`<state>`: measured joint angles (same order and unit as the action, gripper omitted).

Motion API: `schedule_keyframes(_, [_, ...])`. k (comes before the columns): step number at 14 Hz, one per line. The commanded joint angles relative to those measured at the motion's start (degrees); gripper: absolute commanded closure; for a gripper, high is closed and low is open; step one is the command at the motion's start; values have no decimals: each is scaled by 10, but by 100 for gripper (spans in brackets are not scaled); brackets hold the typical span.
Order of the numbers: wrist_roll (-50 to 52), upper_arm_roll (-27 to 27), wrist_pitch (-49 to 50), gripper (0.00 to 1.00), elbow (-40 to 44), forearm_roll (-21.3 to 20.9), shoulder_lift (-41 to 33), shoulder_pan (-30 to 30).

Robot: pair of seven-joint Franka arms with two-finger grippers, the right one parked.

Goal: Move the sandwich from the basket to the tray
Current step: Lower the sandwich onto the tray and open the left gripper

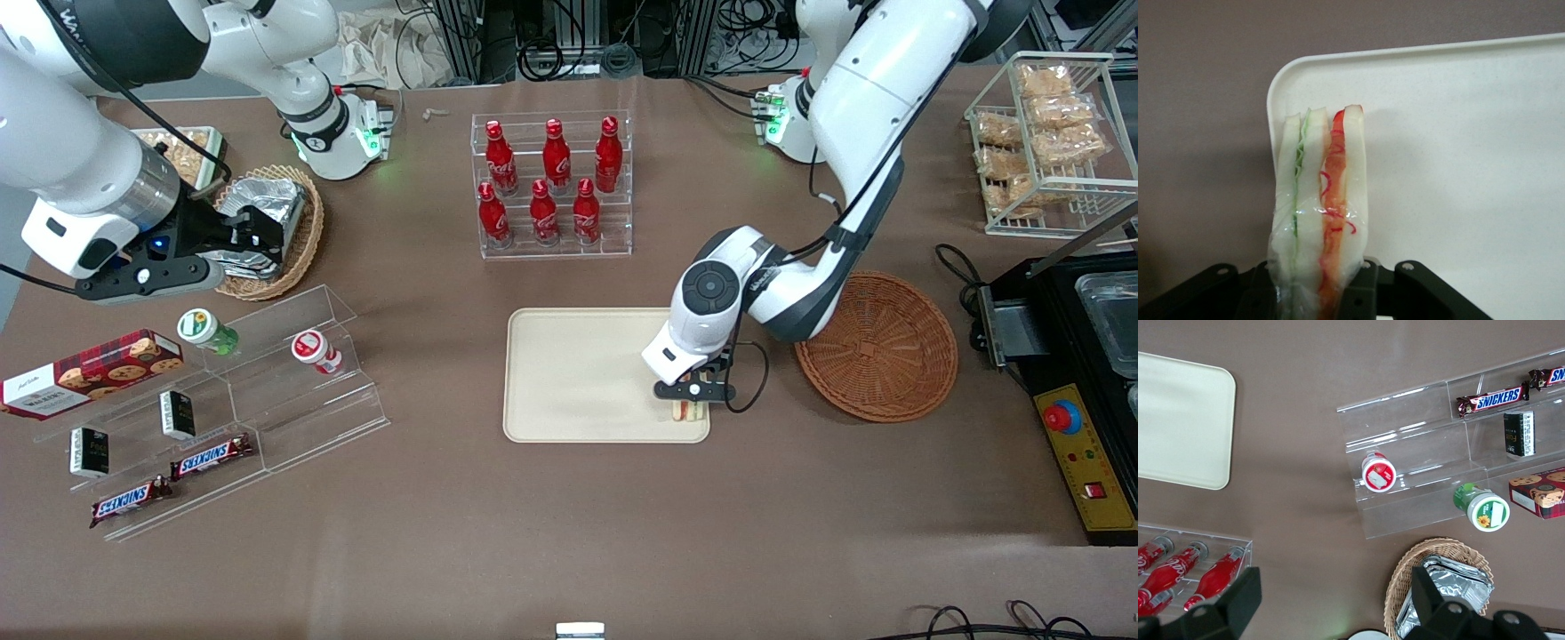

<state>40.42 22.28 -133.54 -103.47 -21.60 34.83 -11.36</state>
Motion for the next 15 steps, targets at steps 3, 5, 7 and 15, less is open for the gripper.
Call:
schedule_keyframes(3, [22, -2, -22, 1, 20, -26, 24, -8])
schedule_keyframes(5, [25, -2, -22, 0, 20, -50, 26, -5])
schedule_keyframes(7, [33, -2, -17, 0, 30, -46, 23, -4])
schedule_keyframes(15, [-72, 0, 127, 0, 37, 32, -160, 72])
